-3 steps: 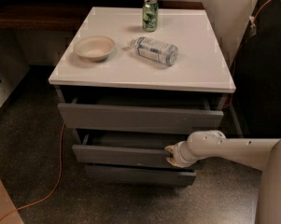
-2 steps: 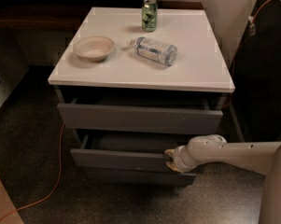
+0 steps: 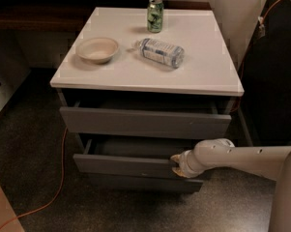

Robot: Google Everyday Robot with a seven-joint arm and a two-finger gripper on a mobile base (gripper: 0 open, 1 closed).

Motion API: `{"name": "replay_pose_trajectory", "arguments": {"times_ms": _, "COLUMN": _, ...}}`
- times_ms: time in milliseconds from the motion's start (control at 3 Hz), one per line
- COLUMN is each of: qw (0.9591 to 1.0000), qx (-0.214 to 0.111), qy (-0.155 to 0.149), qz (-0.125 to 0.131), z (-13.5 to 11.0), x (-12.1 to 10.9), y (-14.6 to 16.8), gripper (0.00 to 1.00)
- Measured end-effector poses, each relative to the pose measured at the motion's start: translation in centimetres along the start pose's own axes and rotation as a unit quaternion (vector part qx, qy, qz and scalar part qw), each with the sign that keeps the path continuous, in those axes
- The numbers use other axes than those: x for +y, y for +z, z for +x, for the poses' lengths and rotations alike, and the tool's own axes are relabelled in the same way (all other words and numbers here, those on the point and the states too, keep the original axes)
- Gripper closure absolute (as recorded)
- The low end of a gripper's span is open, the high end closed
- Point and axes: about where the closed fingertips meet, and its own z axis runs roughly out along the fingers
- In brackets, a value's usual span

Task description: Open middle drawer

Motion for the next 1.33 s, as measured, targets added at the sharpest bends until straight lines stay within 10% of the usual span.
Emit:
{"name": "replay_pose_trajectory", "arguments": {"times_ms": 667, "qw": 1.0000, "qx": 0.000, "qy": 0.000, "qz": 0.000, "z": -0.01, "x": 0.00, "y": -0.01, "gripper": 0.90}}
{"name": "replay_pose_trajectory", "arguments": {"times_ms": 1333, "qw": 1.0000, "qx": 0.000, "qy": 0.000, "qz": 0.000, "z": -0.01, "x": 0.01, "y": -0.02, "gripper": 0.44}}
